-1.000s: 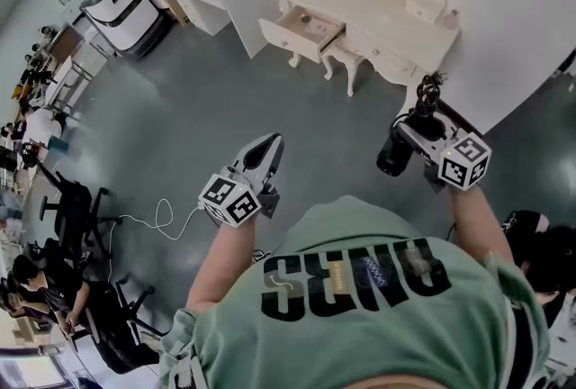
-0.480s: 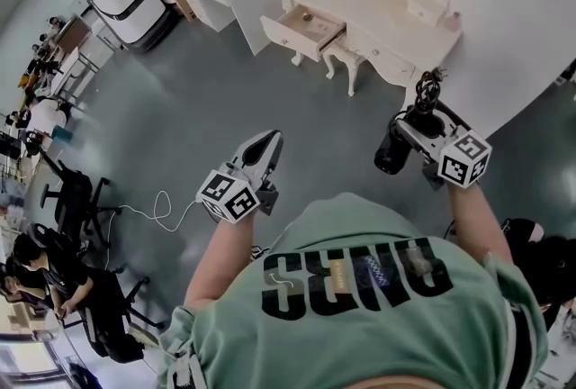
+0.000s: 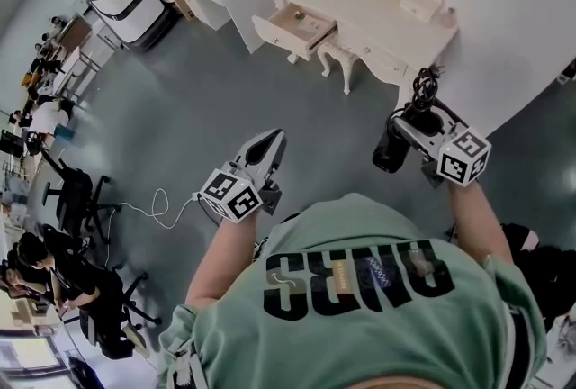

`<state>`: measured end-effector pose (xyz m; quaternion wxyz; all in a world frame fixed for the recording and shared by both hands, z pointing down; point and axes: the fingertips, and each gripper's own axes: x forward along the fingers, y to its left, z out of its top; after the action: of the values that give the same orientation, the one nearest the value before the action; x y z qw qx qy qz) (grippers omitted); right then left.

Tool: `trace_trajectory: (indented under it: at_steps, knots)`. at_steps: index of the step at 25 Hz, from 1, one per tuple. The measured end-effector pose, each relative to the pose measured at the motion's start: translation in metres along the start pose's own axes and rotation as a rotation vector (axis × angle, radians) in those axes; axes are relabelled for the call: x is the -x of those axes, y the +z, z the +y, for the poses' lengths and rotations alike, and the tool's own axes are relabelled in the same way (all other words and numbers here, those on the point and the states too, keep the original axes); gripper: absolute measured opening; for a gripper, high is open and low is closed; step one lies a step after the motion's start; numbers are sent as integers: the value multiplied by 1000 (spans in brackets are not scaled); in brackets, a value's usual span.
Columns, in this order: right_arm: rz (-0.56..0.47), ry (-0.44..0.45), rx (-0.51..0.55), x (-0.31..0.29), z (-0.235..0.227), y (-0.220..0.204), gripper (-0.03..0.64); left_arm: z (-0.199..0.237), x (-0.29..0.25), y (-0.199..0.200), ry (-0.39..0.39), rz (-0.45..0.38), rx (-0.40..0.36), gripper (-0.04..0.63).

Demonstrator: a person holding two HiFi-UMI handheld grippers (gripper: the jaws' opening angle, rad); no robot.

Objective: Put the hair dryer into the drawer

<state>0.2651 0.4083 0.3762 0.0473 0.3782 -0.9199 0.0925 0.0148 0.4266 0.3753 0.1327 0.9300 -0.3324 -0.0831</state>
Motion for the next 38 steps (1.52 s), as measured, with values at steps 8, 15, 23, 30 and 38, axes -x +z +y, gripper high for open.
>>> trace_trajectory:
  at_steps: [8, 15, 23, 30, 38]
  knots:
    - [19, -35, -30, -50, -47, -13, 179, 68, -44, -10, -33, 18, 32, 9]
    - [36, -97, -17, -169, -97, 2, 179, 203, -97, 10, -123, -12, 75, 9]
    - [30, -146, -28, -334, -147, 70, 179, 368, -149, 81, -194, 27, 68, 9]
    - [62, -155, -36, -432, -193, 94, 178, 465, -173, 95, -170, 46, 111, 9]
    - [90, -84, -44, -498, -261, 91, 179, 522, -212, 93, -88, 60, 135, 9]
